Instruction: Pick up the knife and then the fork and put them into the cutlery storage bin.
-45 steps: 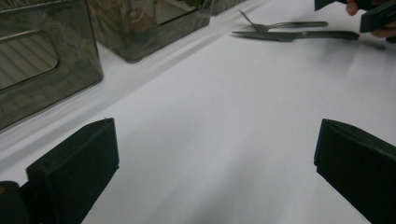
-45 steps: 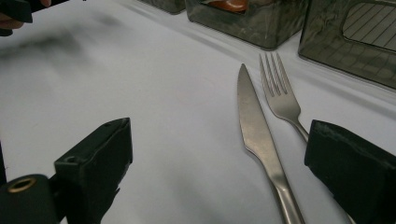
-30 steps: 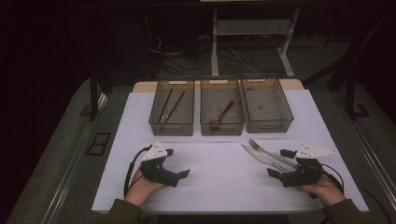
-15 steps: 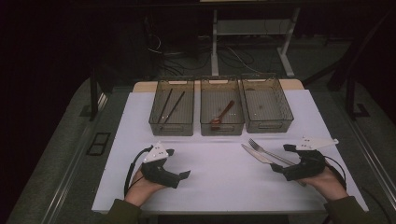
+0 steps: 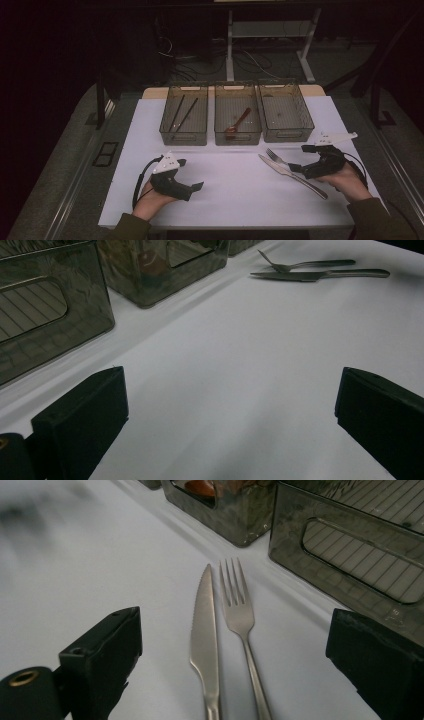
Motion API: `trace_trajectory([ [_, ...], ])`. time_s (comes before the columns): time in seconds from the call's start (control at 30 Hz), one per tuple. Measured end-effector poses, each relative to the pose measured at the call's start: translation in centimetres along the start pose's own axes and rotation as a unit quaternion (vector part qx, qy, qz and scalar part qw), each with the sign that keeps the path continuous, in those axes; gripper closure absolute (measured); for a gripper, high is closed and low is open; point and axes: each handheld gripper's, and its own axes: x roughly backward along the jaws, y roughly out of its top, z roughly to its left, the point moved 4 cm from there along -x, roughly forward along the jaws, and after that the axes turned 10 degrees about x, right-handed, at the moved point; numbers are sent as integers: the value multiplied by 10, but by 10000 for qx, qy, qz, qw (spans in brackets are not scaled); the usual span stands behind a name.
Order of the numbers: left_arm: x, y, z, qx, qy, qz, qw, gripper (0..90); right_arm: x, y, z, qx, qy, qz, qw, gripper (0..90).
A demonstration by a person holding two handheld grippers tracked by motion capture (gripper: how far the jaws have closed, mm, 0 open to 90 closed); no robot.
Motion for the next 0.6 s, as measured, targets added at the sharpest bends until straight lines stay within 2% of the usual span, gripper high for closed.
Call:
trace_trajectory([
  [0.4,-1,-1,-2,-73,-4,83,9999,16,-10,15,-15,210,-8,496,9985,71],
  [0.6,-1,-2,-2,-66,-5,87,9999,16,-16,22,-22,325,-29,1000,9945,71],
])
